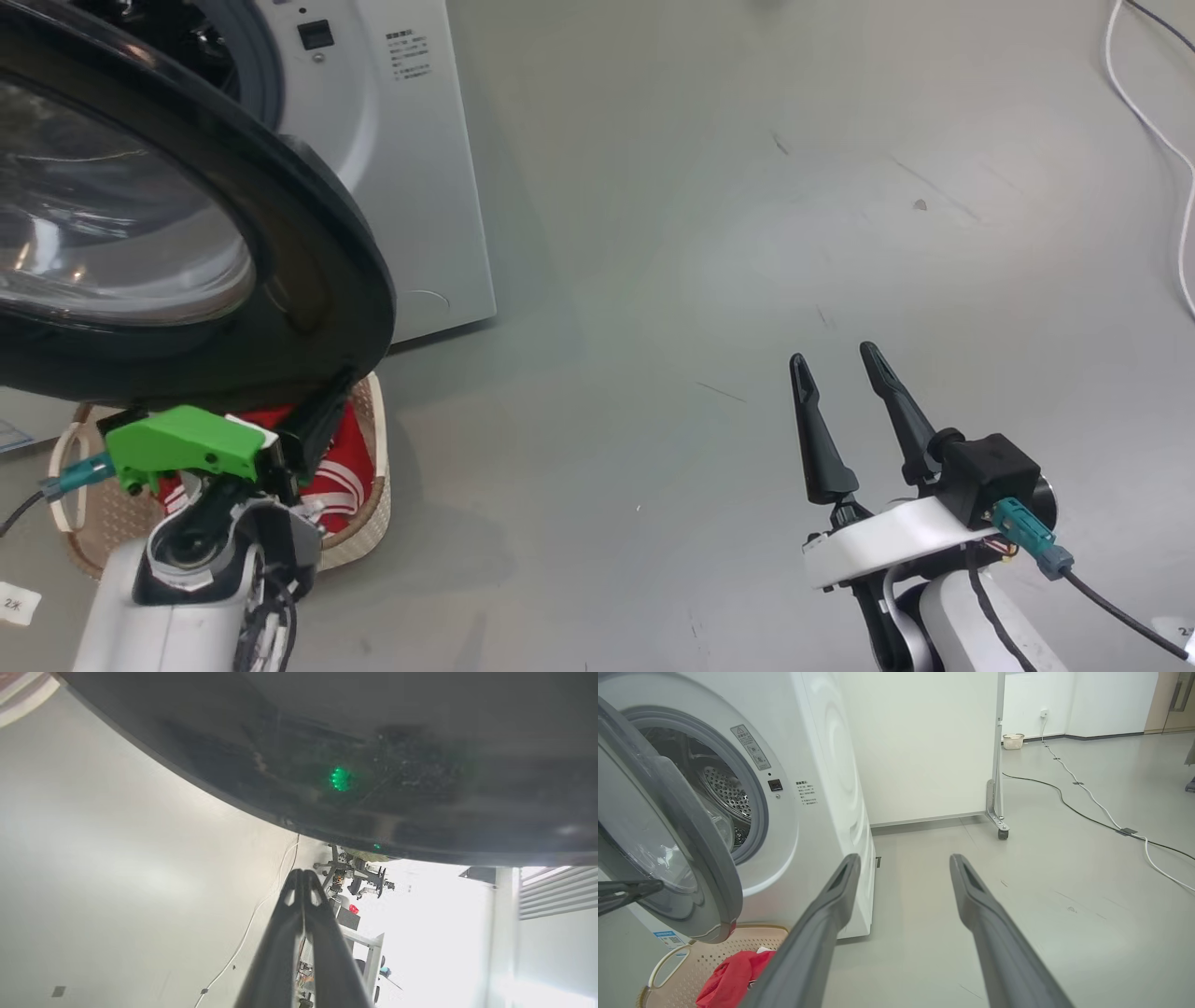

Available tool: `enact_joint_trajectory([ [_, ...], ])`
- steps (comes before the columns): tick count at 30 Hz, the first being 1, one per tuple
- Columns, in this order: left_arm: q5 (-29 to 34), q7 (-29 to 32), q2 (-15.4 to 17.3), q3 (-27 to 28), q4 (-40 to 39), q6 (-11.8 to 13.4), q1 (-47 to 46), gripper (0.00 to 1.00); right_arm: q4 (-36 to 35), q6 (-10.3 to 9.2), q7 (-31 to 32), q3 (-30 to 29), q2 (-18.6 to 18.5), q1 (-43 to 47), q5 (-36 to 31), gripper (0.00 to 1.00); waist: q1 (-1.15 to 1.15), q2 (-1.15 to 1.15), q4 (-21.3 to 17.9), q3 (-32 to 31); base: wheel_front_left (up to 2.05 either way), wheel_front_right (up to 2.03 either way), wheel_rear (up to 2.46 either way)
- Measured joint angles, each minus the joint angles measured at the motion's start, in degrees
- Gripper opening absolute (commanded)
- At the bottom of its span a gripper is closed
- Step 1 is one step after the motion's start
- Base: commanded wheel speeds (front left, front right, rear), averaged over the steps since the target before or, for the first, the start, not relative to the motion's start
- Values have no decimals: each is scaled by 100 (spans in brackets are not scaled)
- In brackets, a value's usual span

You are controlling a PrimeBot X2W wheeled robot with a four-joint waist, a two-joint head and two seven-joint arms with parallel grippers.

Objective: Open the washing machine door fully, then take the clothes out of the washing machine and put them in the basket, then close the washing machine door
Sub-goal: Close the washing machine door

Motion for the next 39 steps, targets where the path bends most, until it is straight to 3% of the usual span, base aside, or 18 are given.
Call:
enact_joint_trajectory([
  [8, 713, 41, 243, -500, -29, -414, 351, 0, 34, 7, 0, -108, -116, 5, -40, 100, 0, 0, 447, -235, 0, 0, 0],
  [17, 1484, -474, 525, -657, -257, -850, 594, 0, 47, 8, 0, -148, -116, 88, -40, 100, 0, 0, 1008, -456, 0, 0, 0],
  [28, 2909, -1605, 953, -869, -582, -1069, 918, 0, 53, 12, -1, -210, -124, 241, -40, 100, 0, 0, 1615, -649, 0, 0, 0],
  [39, 4637, -3048, 1388, -1094, -998, -1111, 1343, 0, 71, 59, -1, -191, -120, 317, -40, 100, 0, 0, 1920, -842, 0, 0, 0],
])
